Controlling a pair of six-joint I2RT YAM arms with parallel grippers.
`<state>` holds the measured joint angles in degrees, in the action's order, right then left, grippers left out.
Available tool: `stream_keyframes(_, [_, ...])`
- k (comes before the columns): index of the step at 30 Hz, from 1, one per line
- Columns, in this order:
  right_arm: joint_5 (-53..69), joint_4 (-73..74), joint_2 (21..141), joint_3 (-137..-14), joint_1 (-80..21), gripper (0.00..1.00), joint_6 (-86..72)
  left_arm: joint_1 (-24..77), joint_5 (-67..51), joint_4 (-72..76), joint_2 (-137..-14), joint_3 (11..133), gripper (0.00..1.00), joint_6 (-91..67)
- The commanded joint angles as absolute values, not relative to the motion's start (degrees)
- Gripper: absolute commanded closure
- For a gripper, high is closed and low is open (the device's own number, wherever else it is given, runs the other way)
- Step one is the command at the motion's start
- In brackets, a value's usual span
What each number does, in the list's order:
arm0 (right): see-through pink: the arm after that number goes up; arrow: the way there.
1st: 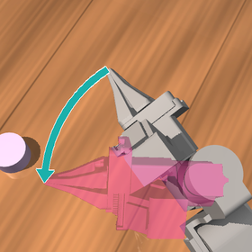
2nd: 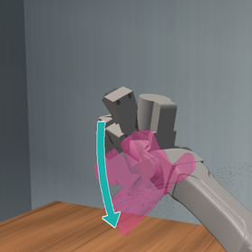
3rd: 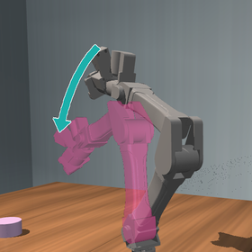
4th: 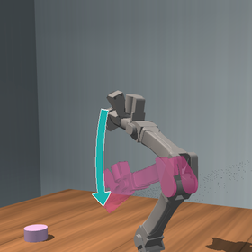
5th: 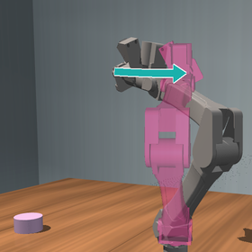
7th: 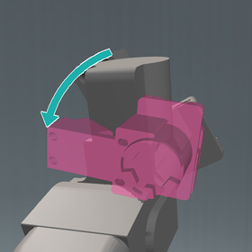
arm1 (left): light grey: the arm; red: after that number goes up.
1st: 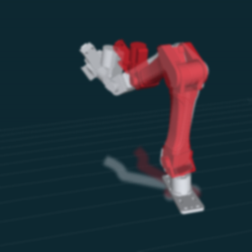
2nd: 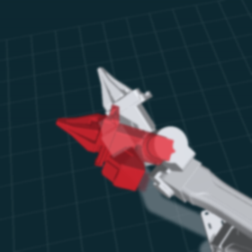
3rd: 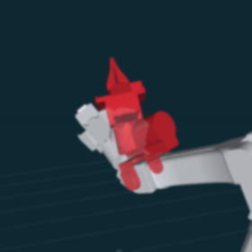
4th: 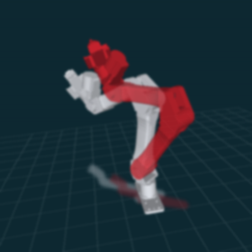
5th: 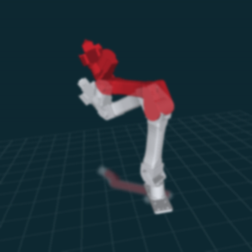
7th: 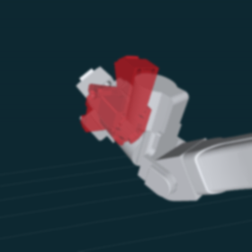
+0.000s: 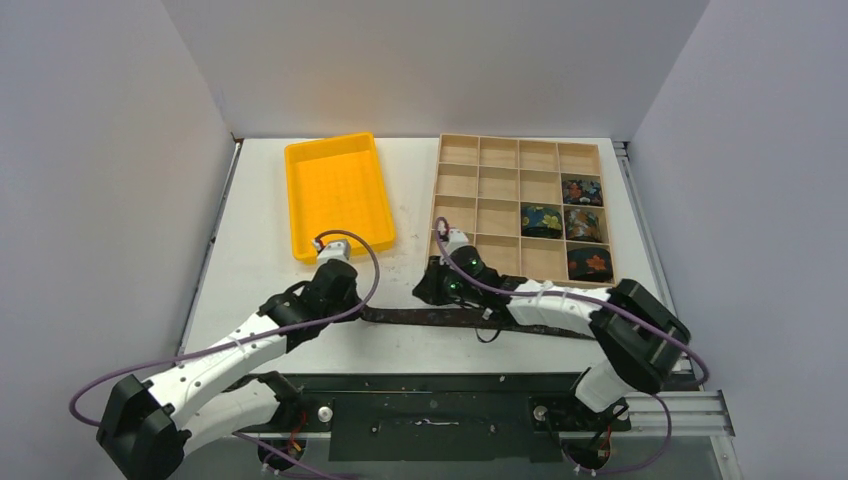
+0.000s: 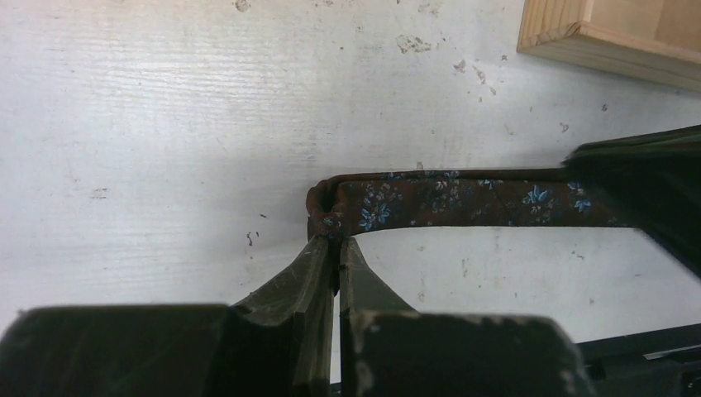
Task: Roll the ties
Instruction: Roll the tie at the center of the board.
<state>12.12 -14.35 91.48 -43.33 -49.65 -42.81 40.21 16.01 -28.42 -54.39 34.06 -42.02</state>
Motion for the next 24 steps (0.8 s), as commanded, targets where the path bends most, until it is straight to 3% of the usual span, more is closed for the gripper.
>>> stream_keyframes(1, [6.67, -10.74, 81.27, -38.22, -45.58, 0.91, -38.69, 43.55, 19.63, -28.58, -58.98, 37.93, 1.0, -40.49])
stream_keyframes(8, [1.93, -6.53, 72.23, -32.51, -44.02, 0.91, -36.22, 50.73, 26.15, -30.08, -69.38, 44.15, 1.0, -41.62])
stream_keyframes(24, [2.76, -9.47, 70.17, -25.25, -41.96, 0.92, -36.91, 58.04, 30.27, -31.49, -84.56, 54.88, 1.0, -41.94])
